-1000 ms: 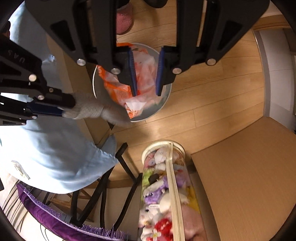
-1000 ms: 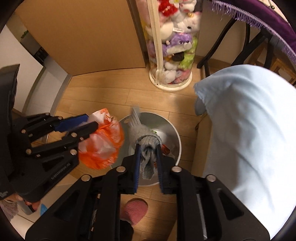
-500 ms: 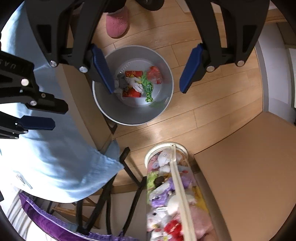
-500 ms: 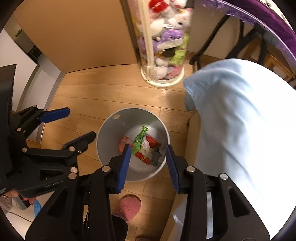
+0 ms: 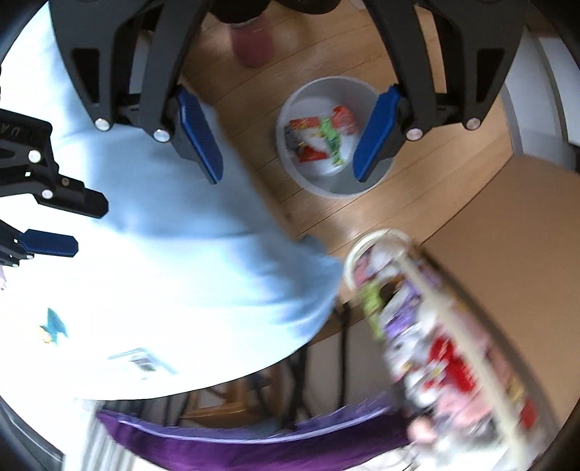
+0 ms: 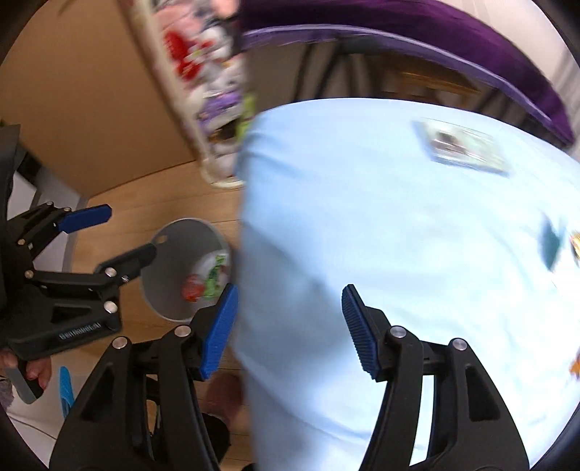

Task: Collect trash
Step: 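Return both tools over the bed, then grasp the yellow string with the left tool while the right tool grasps the pink cloth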

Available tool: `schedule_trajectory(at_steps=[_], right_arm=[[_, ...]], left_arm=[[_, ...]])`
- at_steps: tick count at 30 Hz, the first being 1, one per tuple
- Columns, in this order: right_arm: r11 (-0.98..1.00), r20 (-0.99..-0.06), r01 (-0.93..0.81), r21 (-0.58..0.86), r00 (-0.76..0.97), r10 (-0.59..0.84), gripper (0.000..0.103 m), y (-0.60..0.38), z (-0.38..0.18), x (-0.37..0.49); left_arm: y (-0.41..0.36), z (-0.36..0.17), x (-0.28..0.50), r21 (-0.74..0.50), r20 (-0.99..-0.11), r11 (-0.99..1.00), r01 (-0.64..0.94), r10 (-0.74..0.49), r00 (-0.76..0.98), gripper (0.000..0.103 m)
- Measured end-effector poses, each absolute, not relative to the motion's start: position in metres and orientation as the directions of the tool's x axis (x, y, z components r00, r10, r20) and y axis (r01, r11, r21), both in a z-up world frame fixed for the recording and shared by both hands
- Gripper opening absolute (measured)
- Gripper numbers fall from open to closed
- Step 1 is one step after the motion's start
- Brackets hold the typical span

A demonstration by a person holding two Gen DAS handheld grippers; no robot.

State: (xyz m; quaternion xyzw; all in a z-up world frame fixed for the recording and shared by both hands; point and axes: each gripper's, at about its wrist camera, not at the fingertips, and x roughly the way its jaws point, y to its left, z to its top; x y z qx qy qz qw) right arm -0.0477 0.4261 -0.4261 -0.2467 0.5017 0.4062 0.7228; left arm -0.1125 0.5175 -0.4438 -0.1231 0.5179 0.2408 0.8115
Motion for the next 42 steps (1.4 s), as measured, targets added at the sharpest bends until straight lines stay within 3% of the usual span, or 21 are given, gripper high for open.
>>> schedule_trajectory(at_steps=[12,22,30,42], right_arm=[[0.834,-0.895,-0.551,-0.018,0.381,0.233,0.061,0.214,-0.370,0.049],[0.960,-0.869,-0.279,-0.026,0.481,0.116,0.066,0.058,-0.347,0.094],[0.996,-0.838,-0.073,-0.042,0.545,0.004,0.069,-0.045,-0.342,0.135],[0.992,-0.826,0.095,0.085,0.563,0.017,0.070,-0.103,-0.370,0.219]], left_arm=[[0.367,-0.382,0.015,0.041,-0.868,0.970,-0.239,0.153,0.473,0.076],[0.226,-0.355,0.108,0.040,-0.846,0.999,0.031,0.017,0.532,0.076],[0.130,-0.359,0.172,0.069,-0.827,0.957,0.283,-0.104,0.553,0.076],[0.058,-0.399,0.265,0.125,-0.822,0.847,0.516,-0.203,0.531,0.076]])
